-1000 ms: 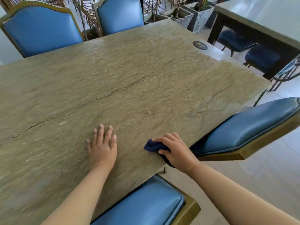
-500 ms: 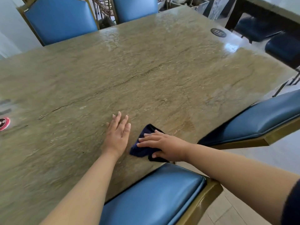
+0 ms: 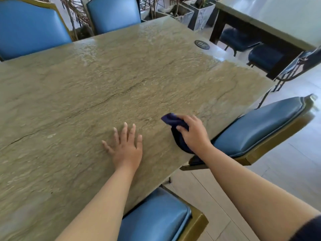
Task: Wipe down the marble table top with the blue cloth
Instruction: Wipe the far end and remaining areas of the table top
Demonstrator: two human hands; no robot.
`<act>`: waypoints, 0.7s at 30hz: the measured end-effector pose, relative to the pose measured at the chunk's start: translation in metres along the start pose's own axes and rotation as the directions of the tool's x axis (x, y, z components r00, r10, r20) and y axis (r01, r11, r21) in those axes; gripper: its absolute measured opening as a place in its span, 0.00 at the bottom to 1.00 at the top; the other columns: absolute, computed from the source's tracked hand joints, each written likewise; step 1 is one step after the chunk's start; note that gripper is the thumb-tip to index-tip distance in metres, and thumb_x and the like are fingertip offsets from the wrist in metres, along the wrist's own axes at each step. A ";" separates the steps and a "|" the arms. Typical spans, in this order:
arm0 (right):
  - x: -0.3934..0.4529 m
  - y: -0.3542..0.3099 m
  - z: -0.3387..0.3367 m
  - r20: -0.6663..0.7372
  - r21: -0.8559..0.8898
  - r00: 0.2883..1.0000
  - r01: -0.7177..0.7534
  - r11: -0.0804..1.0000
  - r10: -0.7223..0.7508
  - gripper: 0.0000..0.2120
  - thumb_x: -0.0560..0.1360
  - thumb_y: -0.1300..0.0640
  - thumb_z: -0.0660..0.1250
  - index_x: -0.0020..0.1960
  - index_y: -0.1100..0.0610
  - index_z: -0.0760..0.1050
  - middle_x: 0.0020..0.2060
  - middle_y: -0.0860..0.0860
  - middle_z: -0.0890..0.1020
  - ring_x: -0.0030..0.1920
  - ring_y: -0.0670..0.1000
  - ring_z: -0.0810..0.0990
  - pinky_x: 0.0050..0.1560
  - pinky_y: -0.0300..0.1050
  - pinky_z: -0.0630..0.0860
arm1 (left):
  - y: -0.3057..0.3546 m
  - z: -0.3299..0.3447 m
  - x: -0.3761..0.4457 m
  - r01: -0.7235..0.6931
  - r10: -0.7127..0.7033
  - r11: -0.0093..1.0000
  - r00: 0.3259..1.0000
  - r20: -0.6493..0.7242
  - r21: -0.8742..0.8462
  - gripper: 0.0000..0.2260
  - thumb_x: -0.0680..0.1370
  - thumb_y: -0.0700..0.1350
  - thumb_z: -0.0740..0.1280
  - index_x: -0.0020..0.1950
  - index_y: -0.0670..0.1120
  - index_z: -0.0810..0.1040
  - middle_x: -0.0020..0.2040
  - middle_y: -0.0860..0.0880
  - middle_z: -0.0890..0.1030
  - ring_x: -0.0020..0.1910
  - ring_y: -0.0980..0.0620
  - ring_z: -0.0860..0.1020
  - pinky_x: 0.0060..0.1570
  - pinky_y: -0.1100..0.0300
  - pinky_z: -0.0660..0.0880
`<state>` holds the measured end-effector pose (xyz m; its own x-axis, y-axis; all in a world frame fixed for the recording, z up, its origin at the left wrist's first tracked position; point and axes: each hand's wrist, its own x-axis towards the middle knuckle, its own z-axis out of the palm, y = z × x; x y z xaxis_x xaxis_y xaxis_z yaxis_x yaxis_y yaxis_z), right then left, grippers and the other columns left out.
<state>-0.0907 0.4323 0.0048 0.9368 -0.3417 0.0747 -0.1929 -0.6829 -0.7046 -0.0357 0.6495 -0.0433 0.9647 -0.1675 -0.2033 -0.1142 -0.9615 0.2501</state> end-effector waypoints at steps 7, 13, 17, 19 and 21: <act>0.059 0.063 0.008 -0.474 -0.009 0.726 -0.569 0.822 0.498 0.23 0.79 0.55 0.60 0.74 0.53 0.62 0.71 0.54 0.66 0.70 0.56 0.61 0.71 0.53 0.56 | 0.007 0.016 0.004 0.038 -0.031 0.989 0.998 -0.048 0.140 0.28 0.76 0.67 0.34 0.75 0.62 0.34 0.77 0.57 0.33 0.77 0.46 0.35 0.68 0.28 0.39; 0.099 0.071 0.018 -0.236 -0.355 0.869 -0.494 0.794 0.435 0.25 0.82 0.48 0.48 0.77 0.51 0.51 0.78 0.48 0.52 0.77 0.50 0.46 0.75 0.51 0.38 | 0.007 0.016 0.005 0.028 -0.018 0.987 0.998 -0.063 0.160 0.29 0.75 0.67 0.31 0.76 0.62 0.34 0.77 0.56 0.33 0.77 0.45 0.35 0.68 0.28 0.40; 0.092 0.057 0.030 -0.026 -0.331 0.987 -0.161 0.930 0.161 0.23 0.82 0.50 0.53 0.76 0.48 0.58 0.77 0.45 0.56 0.77 0.47 0.49 0.75 0.46 0.40 | 0.008 0.016 0.006 0.026 -0.014 0.987 0.997 -0.071 0.160 0.29 0.76 0.67 0.33 0.76 0.61 0.36 0.78 0.56 0.35 0.77 0.45 0.36 0.68 0.28 0.40; 0.073 0.049 0.037 0.037 -0.276 0.998 -0.042 0.960 0.054 0.22 0.81 0.52 0.56 0.74 0.47 0.61 0.76 0.45 0.60 0.76 0.46 0.51 0.74 0.43 0.41 | 0.008 0.015 0.006 0.025 -0.014 0.986 0.998 -0.067 0.167 0.30 0.75 0.68 0.32 0.76 0.61 0.36 0.78 0.55 0.35 0.77 0.45 0.36 0.68 0.28 0.40; 0.049 0.043 0.042 0.092 -0.236 0.995 0.058 0.970 -0.038 0.21 0.80 0.53 0.58 0.73 0.46 0.64 0.74 0.44 0.63 0.76 0.45 0.54 0.74 0.41 0.43 | 0.008 0.015 0.006 0.025 -0.013 0.984 0.998 -0.066 0.175 0.30 0.75 0.68 0.31 0.76 0.61 0.34 0.78 0.55 0.34 0.77 0.44 0.36 0.68 0.28 0.40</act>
<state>-0.0407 0.4134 -0.0514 0.9664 -0.2547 0.0356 -0.2011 -0.8346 -0.5129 -0.0346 0.6376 -0.0567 0.9796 -0.1401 -0.1439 -0.1303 -0.9886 0.0754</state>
